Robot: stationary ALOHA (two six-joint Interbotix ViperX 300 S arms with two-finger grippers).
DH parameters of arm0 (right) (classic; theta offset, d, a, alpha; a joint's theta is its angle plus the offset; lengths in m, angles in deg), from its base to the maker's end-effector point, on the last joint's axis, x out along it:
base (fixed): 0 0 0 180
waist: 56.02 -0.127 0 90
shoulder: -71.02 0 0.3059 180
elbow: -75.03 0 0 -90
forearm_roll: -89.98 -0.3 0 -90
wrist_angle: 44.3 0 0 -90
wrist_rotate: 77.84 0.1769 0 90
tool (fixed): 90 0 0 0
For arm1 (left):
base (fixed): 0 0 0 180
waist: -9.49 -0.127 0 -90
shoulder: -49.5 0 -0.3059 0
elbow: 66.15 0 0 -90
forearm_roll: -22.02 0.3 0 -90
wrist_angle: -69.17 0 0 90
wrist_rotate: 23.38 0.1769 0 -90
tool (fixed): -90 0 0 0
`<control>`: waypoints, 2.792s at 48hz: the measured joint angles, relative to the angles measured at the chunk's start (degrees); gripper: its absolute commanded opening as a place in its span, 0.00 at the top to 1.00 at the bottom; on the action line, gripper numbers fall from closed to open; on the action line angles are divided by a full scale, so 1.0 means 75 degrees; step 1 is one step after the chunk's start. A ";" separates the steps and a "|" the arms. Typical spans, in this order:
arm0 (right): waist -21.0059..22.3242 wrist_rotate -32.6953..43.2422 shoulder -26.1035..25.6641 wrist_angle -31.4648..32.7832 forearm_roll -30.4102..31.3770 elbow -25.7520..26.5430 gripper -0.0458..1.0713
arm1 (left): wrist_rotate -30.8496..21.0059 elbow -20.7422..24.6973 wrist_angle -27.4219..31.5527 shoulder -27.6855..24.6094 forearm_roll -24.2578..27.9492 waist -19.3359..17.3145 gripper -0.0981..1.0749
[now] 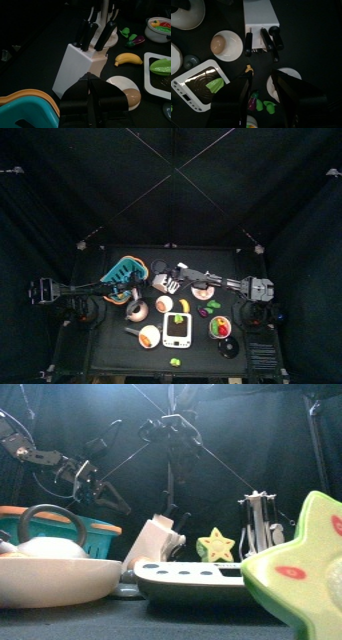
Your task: Place starfruit half on stove onto table to the left
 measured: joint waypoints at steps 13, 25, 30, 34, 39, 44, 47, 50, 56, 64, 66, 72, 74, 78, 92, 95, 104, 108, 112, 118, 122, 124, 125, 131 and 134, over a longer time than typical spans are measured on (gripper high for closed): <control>-0.0340 0.0059 -0.1477 -0.1254 -0.0328 -0.1535 0.29 | -0.0012 0.0000 0.0000 0.0000 0.0000 0.0000 0.60; -0.0891 0.0363 -0.3070 -0.3691 -0.0621 -0.3797 0.29 | 0.0000 0.0000 0.0000 0.0000 0.0023 0.0000 0.60; -0.1172 0.0387 -0.3492 -0.4758 -0.0633 -0.4758 0.29 | -0.0012 0.0000 0.0000 0.0000 0.0094 0.0000 0.60; -0.1395 0.0387 -0.3820 -0.5566 -0.0633 -0.5473 0.29 | 0.0012 -0.0012 0.0035 0.0000 0.0316 0.0047 0.60; -0.1688 0.0398 -0.4078 -0.6504 -0.0609 -0.6281 0.29 | 0.0000 -0.0035 0.0152 0.0000 0.0809 0.0246 0.59; -0.1898 0.0398 -0.4254 -0.7453 -0.0621 -0.7043 0.29 | -0.0023 -0.0023 0.0328 0.0000 0.1301 0.0680 0.56; -0.1957 0.0410 -0.4348 -0.7887 -0.0621 -0.7395 0.29 | -0.0047 0.0035 0.0469 -0.0012 0.1430 0.0996 0.52; -0.1992 0.0410 -0.4430 -0.8297 -0.0609 -0.7734 0.29 | -0.0059 0.0152 0.0645 0.0000 0.1406 0.1266 0.48; -0.2016 0.0410 -0.4547 -0.8836 -0.0563 -0.8285 0.29 | -0.0082 0.0375 0.1055 -0.0023 0.0867 0.1828 0.35; -0.2016 0.0410 -0.4816 -0.8941 -0.0504 -0.8801 0.29 | 0.0000 0.0797 0.1922 -0.0234 -0.0152 0.2660 0.17; -0.2016 0.0410 -0.4910 -0.8953 -0.0492 -0.8930 0.29 | 0.0047 0.0937 0.2156 -0.0340 -0.0176 0.2871 0.12; -0.2016 0.0410 -0.5215 -0.9012 -0.0504 -0.9352 0.29 | 0.0188 0.1488 0.2766 -0.0855 0.0012 0.3316 0.05; -0.2016 0.0410 -0.5320 -0.9047 -0.0516 -0.9492 0.29 | 0.0223 0.1734 0.2895 -0.1078 0.0117 0.3352 0.04; -0.2016 0.0422 -0.5531 -0.9070 -0.0551 -0.9727 0.29 | 0.0246 0.2262 0.3059 -0.1582 0.0434 0.3375 0.04; -0.2016 0.0422 -0.5977 -0.9094 -0.0891 -1.0242 0.29 | 0.0246 0.3797 0.3188 -0.3105 0.0422 0.3363 0.04; -0.2016 0.0422 -0.6000 -0.9117 -0.0926 -1.0324 0.29 | 0.0234 0.4031 0.3234 -0.3398 0.0199 0.3352 0.04; -0.2016 0.0422 -0.6000 -0.9223 -0.0949 -1.0383 0.29 | 0.0234 0.4371 0.3246 -0.3844 -0.0797 0.3176 0.04; -0.2016 0.0422 -0.6000 -0.9234 -0.0949 -1.0383 0.29 | 0.0223 0.4406 0.3199 -0.3926 -0.1195 0.3082 0.04; -0.2004 0.0422 -0.5988 -0.9234 -0.0949 -1.0395 0.29 | 0.0223 0.4430 0.3117 -0.4020 -0.1395 0.3023 0.04; -0.2004 0.0422 -0.5941 -0.9281 -0.0949 -1.0395 0.29 | 0.0223 0.4430 0.3035 -0.4148 -0.1453 0.3012 0.04; -0.2004 0.0422 -0.5906 -0.9293 -0.0949 -1.0406 0.29 | 0.0223 0.4453 0.3012 -0.4242 -0.1465 0.3012 0.04; -0.2004 0.0422 -0.5906 -0.9293 -0.0949 -1.0406 0.29 | 0.0223 0.4465 0.3012 -0.4277 -0.1465 0.3012 0.04; -0.2004 0.0422 -0.5906 -0.9293 -0.0949 -1.0406 0.29 | 0.0223 0.4465 0.3012 -0.4277 -0.1465 0.3012 0.04; -0.2004 0.0422 -0.5906 -0.9316 -0.0949 -1.0441 0.29 | 0.0223 0.4500 0.3000 -0.4289 -0.1523 0.3012 0.05; -0.2004 0.0422 -0.5895 -0.9340 -0.0949 -1.0465 0.29 | 0.0223 0.4512 0.2977 -0.4312 -0.1559 0.3012 0.05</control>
